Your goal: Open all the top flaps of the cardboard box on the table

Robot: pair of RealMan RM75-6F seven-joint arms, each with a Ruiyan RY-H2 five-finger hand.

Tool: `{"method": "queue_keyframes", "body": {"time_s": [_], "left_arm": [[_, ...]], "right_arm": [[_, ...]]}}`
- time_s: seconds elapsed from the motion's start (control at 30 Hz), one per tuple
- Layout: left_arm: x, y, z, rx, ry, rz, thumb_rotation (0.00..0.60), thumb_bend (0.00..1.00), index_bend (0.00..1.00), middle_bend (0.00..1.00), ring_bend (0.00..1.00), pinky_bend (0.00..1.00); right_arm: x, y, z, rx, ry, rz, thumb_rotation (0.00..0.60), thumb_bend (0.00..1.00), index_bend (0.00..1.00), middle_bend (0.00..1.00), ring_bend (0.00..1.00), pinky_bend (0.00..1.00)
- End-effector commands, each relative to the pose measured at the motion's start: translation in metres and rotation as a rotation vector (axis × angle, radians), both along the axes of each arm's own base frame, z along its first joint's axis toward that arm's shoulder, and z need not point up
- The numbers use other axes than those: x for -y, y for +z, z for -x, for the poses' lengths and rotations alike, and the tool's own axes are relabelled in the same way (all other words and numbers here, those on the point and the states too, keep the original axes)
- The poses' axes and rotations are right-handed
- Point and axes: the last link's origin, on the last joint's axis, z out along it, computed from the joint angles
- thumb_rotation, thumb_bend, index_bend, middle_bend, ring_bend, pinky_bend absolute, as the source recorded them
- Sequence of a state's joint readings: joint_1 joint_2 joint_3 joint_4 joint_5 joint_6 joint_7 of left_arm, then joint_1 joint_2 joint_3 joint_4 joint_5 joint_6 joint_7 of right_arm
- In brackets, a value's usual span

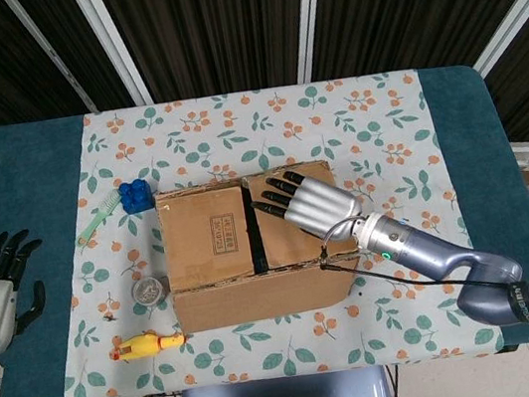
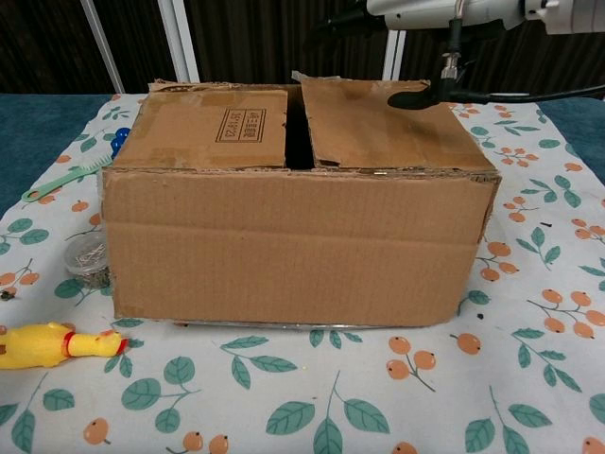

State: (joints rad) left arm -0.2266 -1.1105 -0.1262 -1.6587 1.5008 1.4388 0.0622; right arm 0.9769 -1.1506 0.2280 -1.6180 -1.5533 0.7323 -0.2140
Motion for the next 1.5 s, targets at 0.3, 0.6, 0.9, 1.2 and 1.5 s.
{"method": "queue_keyframes", "body": {"time_s": [0.3, 0.6, 0.9, 1.2, 1.5], "left_arm": [[0.000, 0.000, 0.004, 0.011, 0.008, -0.015, 0.600, 0.53, 0.16, 0.10, 0.00, 0.00], [0.002, 0.001, 0.007, 0.018, 0.011, -0.031, 0.600, 0.53, 0.16, 0.10, 0.00, 0.00], [0.002, 0.002, 0.010, 0.030, 0.013, -0.048, 0.600, 0.53, 0.16, 0.11, 0.00, 0.00], [0.002, 0.002, 0.012, 0.031, 0.019, -0.049, 0.600, 0.53, 0.16, 0.11, 0.00, 0.00], [0.002, 0.002, 0.012, 0.035, 0.016, -0.052, 0.600, 0.53, 0.16, 0.11, 0.00, 0.00]], "right_arm": [[-0.002, -0.014, -0.030, -0.093, 0.043, -0.017, 0.600, 0.88, 0.18, 0.23, 0.12, 0.19], [-0.002, -0.028, -0.043, -0.166, 0.103, 0.000, 0.600, 0.90, 0.22, 0.25, 0.12, 0.19], [-0.004, -0.033, -0.047, -0.177, 0.108, 0.003, 0.600, 0.92, 0.23, 0.27, 0.12, 0.19], [-0.002, -0.035, -0.046, -0.220, 0.104, 0.011, 0.600, 1.00, 0.23, 0.31, 0.11, 0.19], [0.000, -0.034, -0.045, -0.236, 0.088, 0.013, 0.600, 1.00, 0.25, 0.31, 0.12, 0.19]]}}
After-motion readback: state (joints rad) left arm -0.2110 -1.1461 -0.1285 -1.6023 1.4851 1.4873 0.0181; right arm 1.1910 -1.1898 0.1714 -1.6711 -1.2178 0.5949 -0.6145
